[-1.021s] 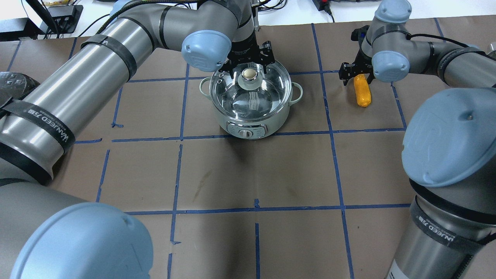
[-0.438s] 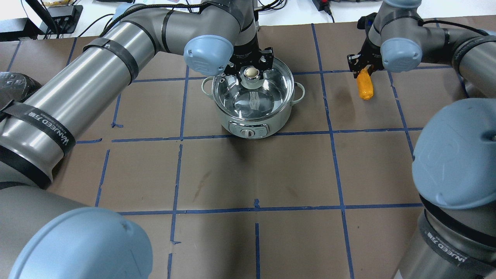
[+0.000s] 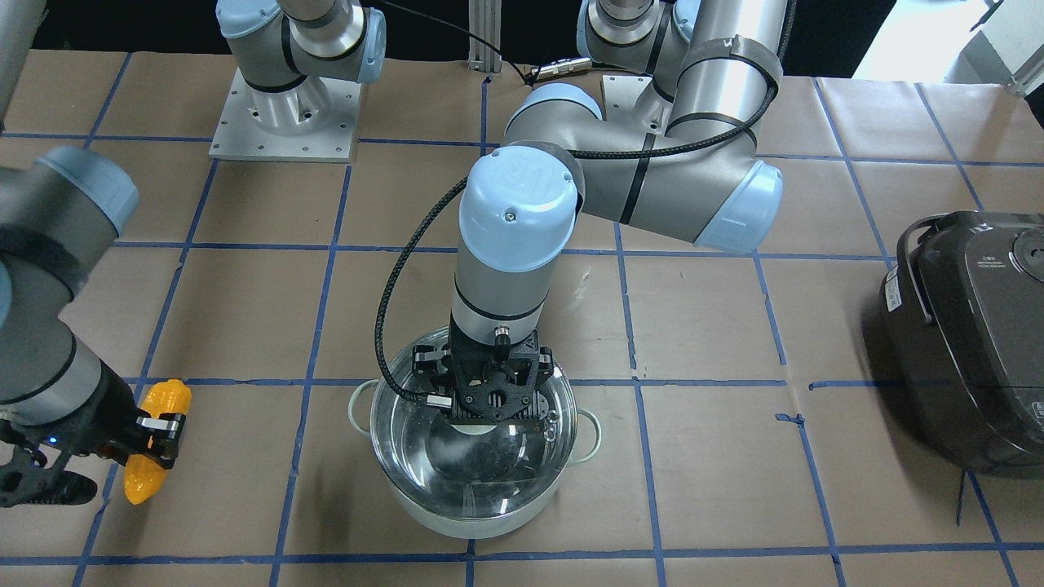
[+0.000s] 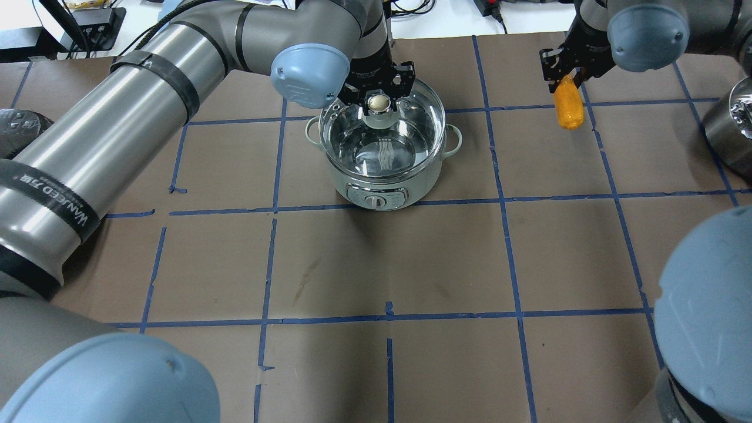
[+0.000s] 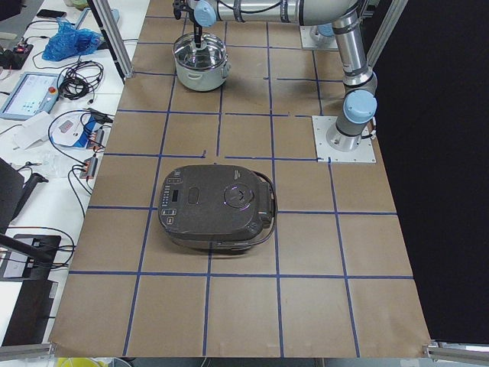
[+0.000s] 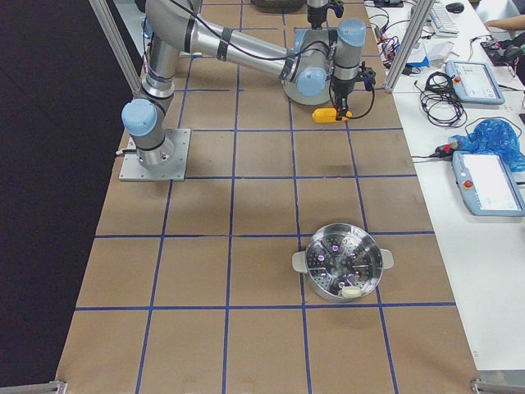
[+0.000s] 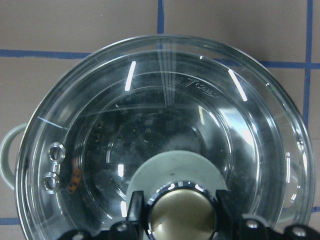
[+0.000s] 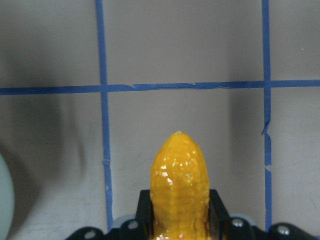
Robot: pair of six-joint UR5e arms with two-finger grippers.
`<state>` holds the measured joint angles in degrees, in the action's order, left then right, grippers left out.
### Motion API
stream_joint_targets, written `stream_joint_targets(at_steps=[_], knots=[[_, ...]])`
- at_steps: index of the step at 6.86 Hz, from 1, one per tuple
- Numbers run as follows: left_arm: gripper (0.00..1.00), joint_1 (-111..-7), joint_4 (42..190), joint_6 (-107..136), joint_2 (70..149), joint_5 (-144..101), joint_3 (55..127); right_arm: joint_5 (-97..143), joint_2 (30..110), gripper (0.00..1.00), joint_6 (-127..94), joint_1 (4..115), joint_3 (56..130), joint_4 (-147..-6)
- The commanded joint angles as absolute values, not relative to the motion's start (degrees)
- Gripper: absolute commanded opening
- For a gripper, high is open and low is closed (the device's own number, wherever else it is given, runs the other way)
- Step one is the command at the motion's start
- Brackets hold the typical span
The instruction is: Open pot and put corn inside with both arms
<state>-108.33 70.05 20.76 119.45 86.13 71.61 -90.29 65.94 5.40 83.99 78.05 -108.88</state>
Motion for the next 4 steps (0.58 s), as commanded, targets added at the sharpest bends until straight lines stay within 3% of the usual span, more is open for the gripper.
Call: stream_joint_targets(at_steps=[1,4], knots=[[0.02,-107.1,73.9,16.3,114.7,86.5,71.6,-90.1,66.1,0.06,-1.4,94.5,74.7,-106.9],[0.02,-89.0,86.2,-6.6,106.8,87.8,74.2,-90.6,61.2,0.07,-8.1,103.8,74.4,-111.0]])
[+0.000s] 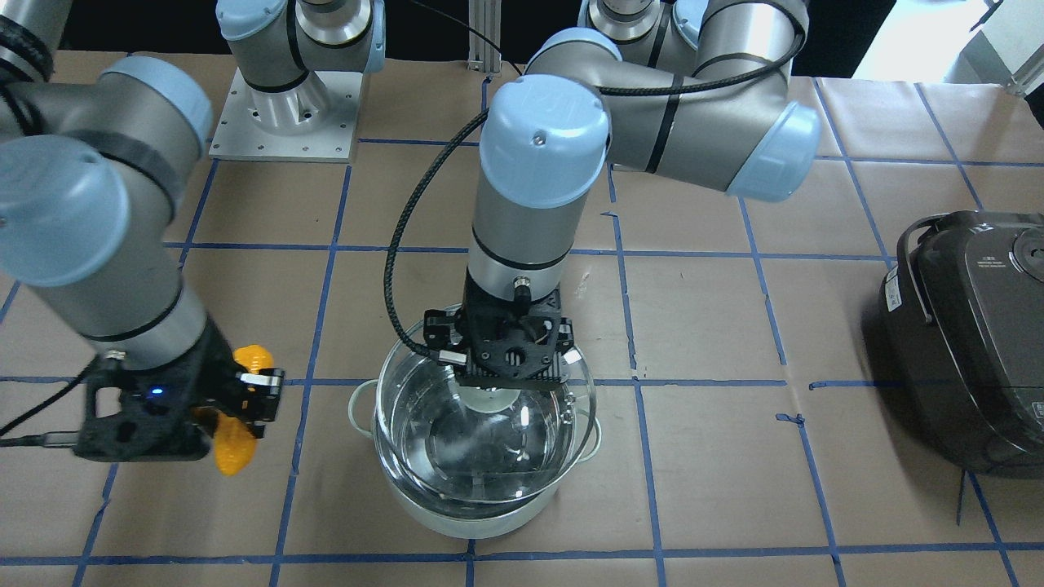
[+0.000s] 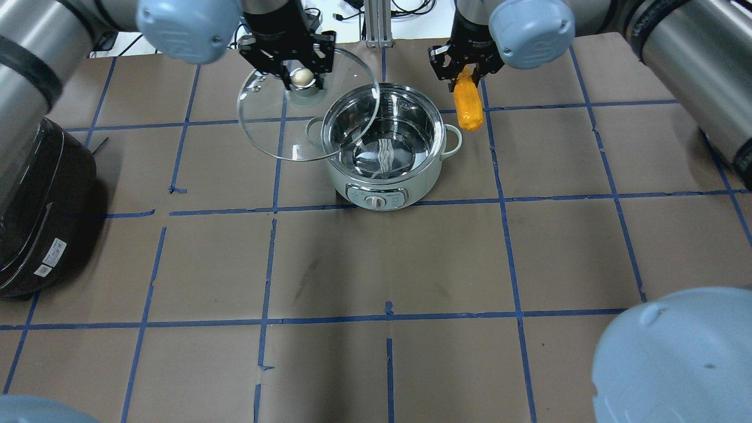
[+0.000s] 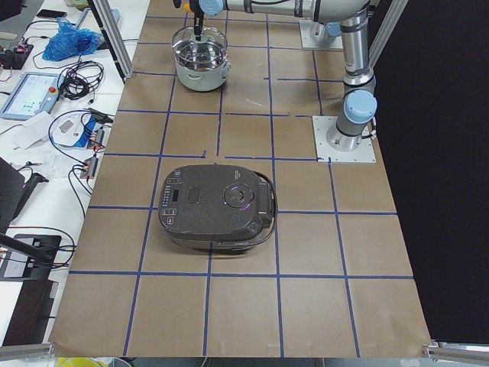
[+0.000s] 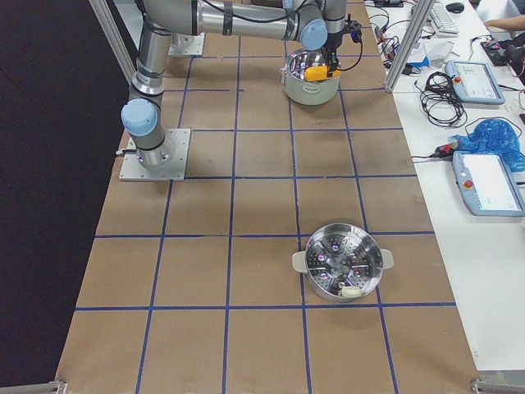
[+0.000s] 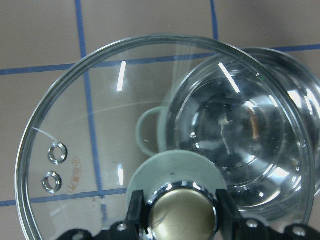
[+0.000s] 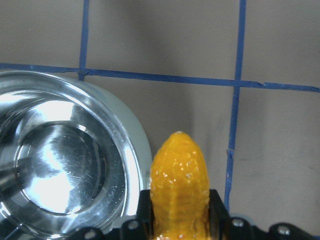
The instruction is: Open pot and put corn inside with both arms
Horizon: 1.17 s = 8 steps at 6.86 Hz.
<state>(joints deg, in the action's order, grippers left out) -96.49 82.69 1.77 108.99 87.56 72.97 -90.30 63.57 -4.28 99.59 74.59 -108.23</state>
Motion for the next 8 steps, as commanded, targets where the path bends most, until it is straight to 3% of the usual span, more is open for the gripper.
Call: stream_joint_targets(at_steps=[1,5,6,7,8], knots=[[0.01,-82.8,85.3,-12.7,106.8,87.5,77.4,-92.7,57.9,0.07,-9.0,107.4,73.7,-114.2],[0.01,-77.8,66.3,-17.2,109.5,87.1,91.6,-92.9,51.8,0.08,-11.2,110.2,73.5,-119.0],[0.01,-77.8,61.7,-17.3,111.3,87.1,93.3,-93.2,51.6,0.32,-11.1,110.2,73.7,-119.5],[0.02,-77.8,59.8,-17.1,113.4,87.1,93.5,-93.0,51.9,0.99,-10.8,110.2,73.6,-119.4],[0.02,-77.9,59.5,-17.0,115.2,87.1,93.7,-92.9,53.1,1.0,-10.4,110.1,73.2,-119.0]])
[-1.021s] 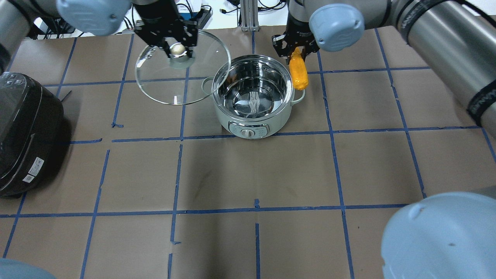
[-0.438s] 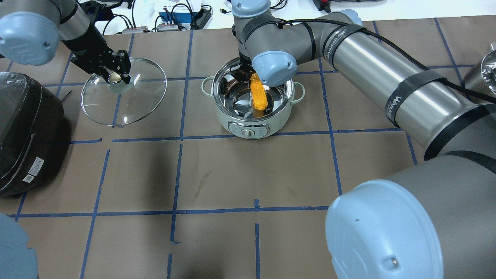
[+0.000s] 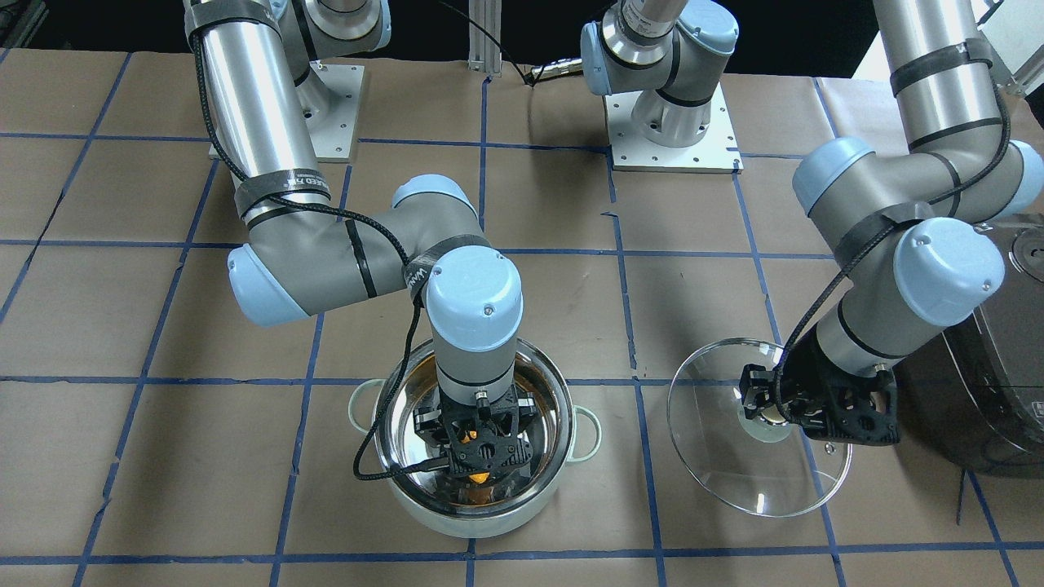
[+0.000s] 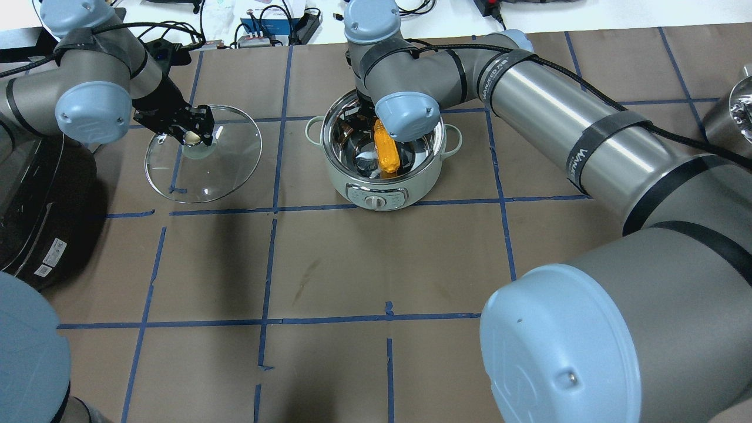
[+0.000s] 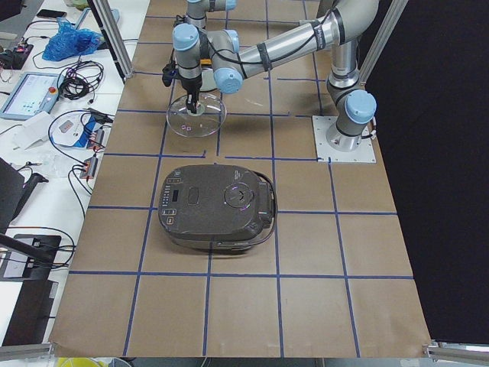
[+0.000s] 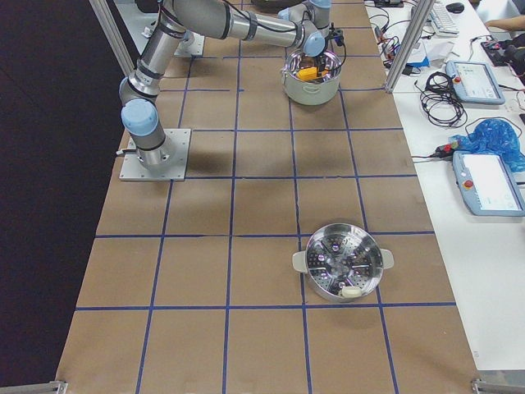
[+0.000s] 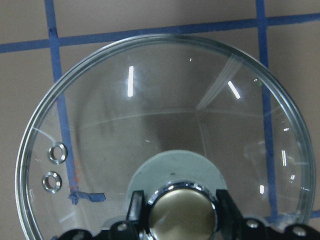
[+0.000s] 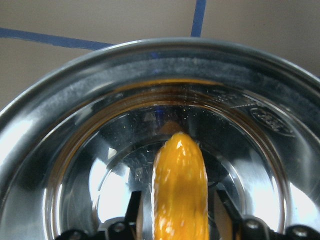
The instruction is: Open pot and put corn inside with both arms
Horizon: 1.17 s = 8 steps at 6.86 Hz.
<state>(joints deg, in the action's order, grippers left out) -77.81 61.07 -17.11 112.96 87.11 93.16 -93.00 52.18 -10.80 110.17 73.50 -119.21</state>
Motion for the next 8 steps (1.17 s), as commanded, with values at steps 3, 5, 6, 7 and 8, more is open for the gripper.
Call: stream_joint_targets(at_steps=[3,5,6,7,8], knots=[[0.99,-78.0,58.2,-14.6,116.6,85.4,95.8,-92.7,66.0,1.0,-6.5,105.1,74.7,-103.4],[1.0,-78.0,58.2,-12.7,116.2,85.2,95.5,-92.5,79.1,1.0,-4.9,99.3,82.3,-94.6],[1.0,-79.2,58.4,-12.9,114.0,85.8,95.3,-92.2,84.9,0.96,-4.5,97.3,89.3,-95.9],[1.0,-80.9,60.2,-12.8,110.1,86.3,95.3,-92.3,88.0,0.96,-5.4,97.8,93.3,-99.5],[1.0,-83.9,67.9,-11.8,105.2,87.4,94.3,-92.4,88.9,0.98,-6.0,97.8,93.3,-101.1]])
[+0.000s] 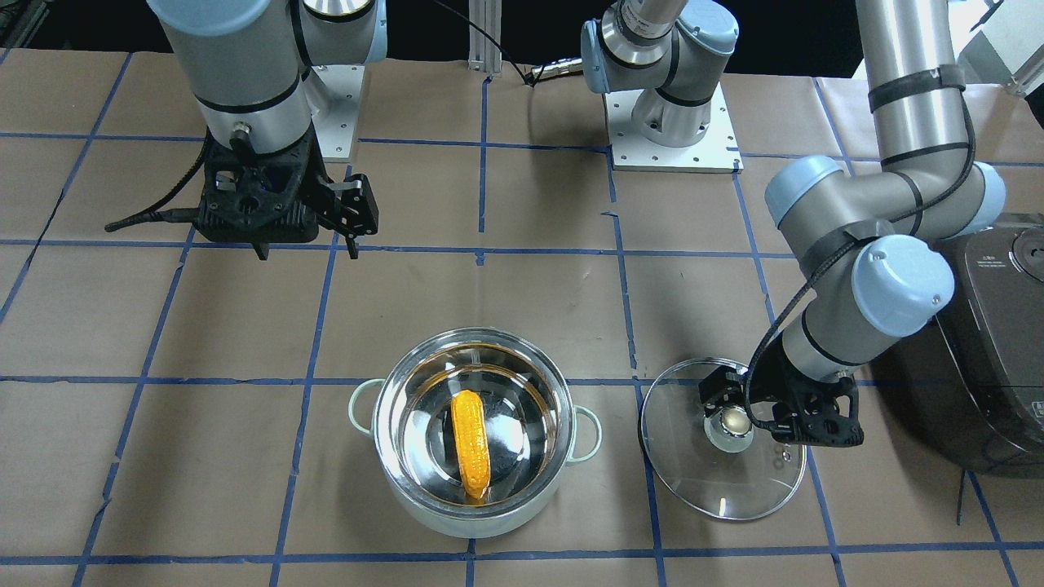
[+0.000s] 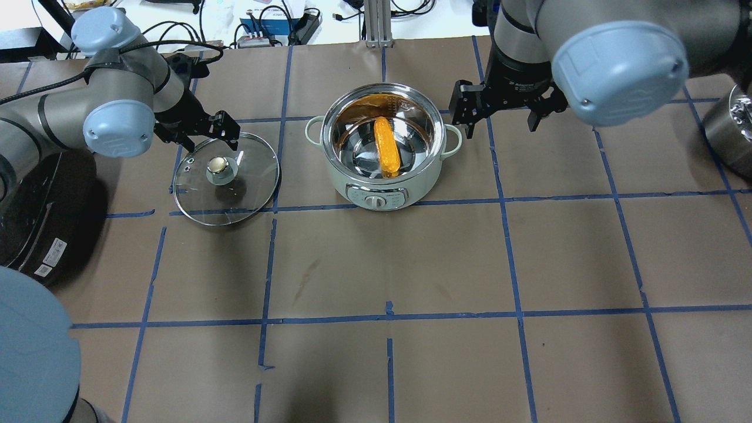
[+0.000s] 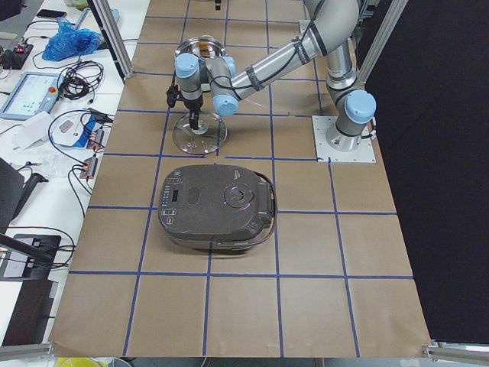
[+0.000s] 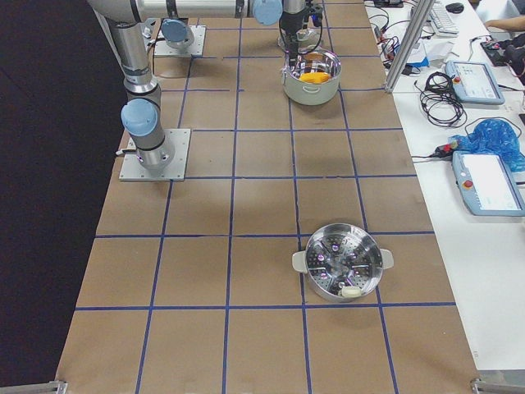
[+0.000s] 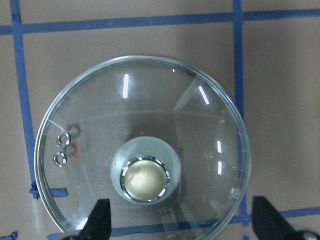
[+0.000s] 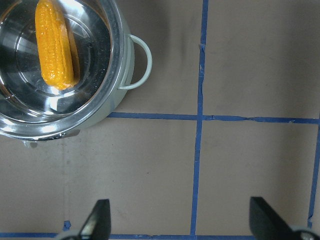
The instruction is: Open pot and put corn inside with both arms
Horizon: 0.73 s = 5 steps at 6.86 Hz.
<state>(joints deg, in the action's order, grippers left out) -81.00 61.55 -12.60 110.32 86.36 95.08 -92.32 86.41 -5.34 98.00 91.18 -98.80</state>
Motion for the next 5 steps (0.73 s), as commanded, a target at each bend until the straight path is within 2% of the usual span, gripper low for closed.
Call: stream_joint_targets(at_steps=[1,3,5], knots=[[1.0,-87.6,74.4,-9.3,99.1,91.5,93.2,-92.3,88.9,0.98,-8.1,97.8,92.8,-101.3],[1.0,-89.7,91.2,-8.7,89.6,92.4,89.8,-92.3,88.9,0.97,-10.4,96.9,91.8,-100.9],[1.0,-89.9,94.3,-7.9,88.6,91.6,90.2,-92.3,88.9,0.98,-13.8,97.8,92.0,-100.5]])
